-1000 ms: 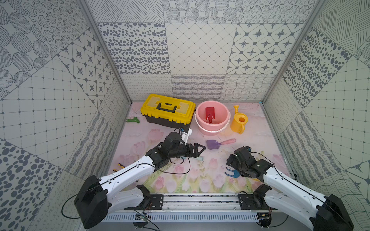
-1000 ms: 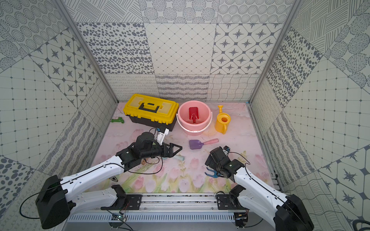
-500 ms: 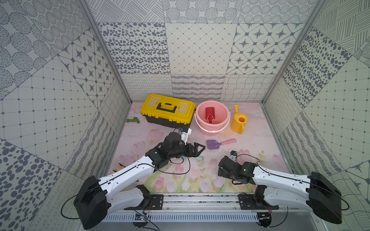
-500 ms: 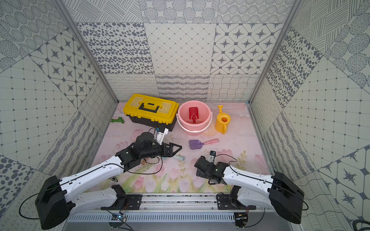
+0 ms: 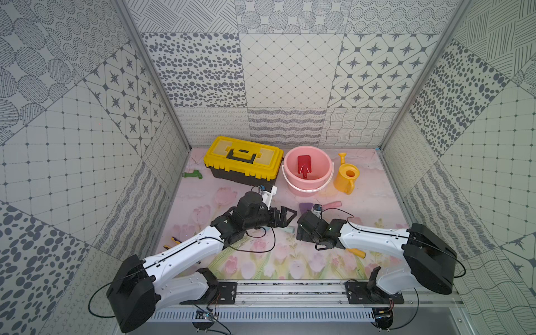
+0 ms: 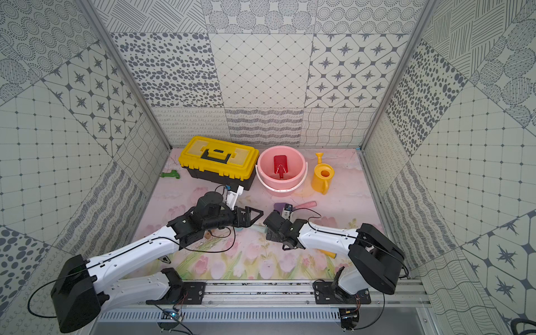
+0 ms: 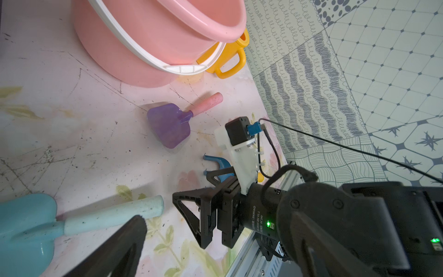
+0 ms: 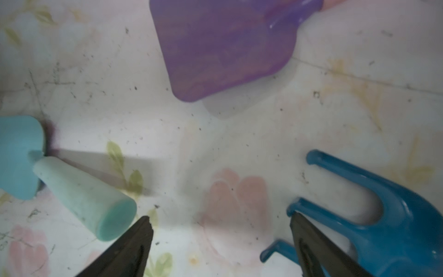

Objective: Organize the gardening tools
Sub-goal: Pick up the gardening tool from the center of the board.

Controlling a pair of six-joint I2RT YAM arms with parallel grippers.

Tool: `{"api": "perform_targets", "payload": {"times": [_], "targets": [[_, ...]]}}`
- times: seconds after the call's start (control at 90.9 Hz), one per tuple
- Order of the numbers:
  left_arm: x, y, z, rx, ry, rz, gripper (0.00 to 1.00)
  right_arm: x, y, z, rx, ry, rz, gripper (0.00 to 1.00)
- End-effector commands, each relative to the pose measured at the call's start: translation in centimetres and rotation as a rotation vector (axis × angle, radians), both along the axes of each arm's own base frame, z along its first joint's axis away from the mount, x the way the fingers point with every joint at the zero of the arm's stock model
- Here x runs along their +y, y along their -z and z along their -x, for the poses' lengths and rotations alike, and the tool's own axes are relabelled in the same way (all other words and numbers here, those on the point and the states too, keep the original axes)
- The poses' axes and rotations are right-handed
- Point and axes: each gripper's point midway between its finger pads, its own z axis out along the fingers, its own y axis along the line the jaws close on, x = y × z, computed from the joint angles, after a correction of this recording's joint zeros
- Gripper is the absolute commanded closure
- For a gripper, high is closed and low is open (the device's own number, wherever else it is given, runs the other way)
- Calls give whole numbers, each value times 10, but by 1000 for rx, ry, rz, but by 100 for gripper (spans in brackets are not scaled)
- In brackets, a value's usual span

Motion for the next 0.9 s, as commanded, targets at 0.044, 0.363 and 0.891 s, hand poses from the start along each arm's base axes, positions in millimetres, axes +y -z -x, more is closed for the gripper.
{"api": "perform_targets", "payload": {"times": [0.044,0.363,0.891], "targets": [[0,-1,0,-19,4,-4,1,6,-26,-29,-71,-38,-37,7],[1,-2,0,-22,1,-2,1,-78,-39,2,-80,44,29,3],[-2,4,-2,-10,4,-8,1,-105,26,66,134,83,-40,4]]}}
